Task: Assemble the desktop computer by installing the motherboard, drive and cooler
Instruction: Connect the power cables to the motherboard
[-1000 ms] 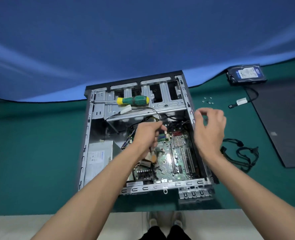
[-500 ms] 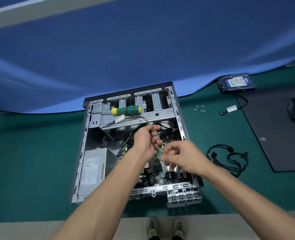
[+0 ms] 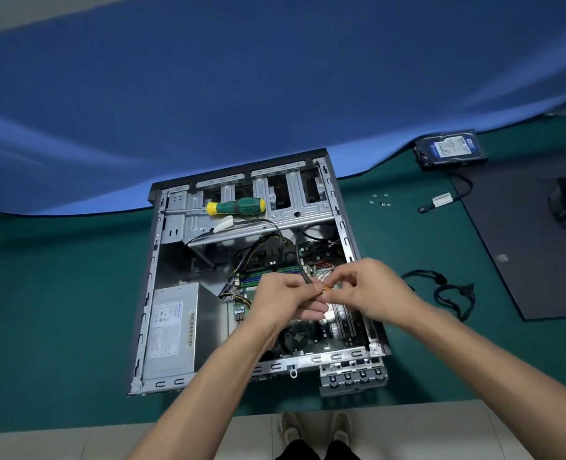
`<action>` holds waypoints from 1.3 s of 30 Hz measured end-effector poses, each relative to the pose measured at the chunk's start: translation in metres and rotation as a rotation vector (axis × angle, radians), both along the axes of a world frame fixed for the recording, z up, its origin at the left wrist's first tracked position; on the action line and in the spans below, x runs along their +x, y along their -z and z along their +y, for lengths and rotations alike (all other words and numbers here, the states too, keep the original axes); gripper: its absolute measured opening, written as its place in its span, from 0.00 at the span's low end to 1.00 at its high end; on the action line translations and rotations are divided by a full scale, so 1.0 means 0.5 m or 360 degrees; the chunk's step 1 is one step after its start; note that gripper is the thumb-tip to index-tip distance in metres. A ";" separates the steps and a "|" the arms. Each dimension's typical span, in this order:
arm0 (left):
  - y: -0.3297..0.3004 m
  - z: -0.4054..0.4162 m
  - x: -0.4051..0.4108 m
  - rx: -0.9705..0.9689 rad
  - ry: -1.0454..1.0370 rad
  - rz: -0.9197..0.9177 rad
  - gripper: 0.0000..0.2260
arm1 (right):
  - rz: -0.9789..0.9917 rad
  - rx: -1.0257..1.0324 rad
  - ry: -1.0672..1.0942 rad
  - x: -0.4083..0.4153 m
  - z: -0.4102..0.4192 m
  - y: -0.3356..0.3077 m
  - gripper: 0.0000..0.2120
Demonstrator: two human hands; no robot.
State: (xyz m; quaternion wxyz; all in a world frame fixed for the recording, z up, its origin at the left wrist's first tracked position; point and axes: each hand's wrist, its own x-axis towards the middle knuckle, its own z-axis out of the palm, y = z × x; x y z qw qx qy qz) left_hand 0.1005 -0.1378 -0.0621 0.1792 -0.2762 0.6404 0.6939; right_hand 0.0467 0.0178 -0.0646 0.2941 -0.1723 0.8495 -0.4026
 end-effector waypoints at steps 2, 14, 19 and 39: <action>0.015 0.006 0.000 -0.0097 0.0121 0.0083 0.04 | -0.0278 -0.0204 0.0154 -0.009 0.012 -0.009 0.01; 0.137 0.024 -0.032 -0.1125 0.1252 0.0321 0.10 | 0.0109 0.0158 0.1192 0.010 -0.033 0.080 0.21; 0.156 0.045 -0.060 -0.1175 0.1714 0.0450 0.11 | 0.0105 0.0363 0.1225 -0.002 -0.031 0.087 0.22; 0.227 0.071 -0.077 -0.1188 0.1905 0.0729 0.21 | 0.0187 0.0499 0.1249 -0.001 -0.037 0.087 0.19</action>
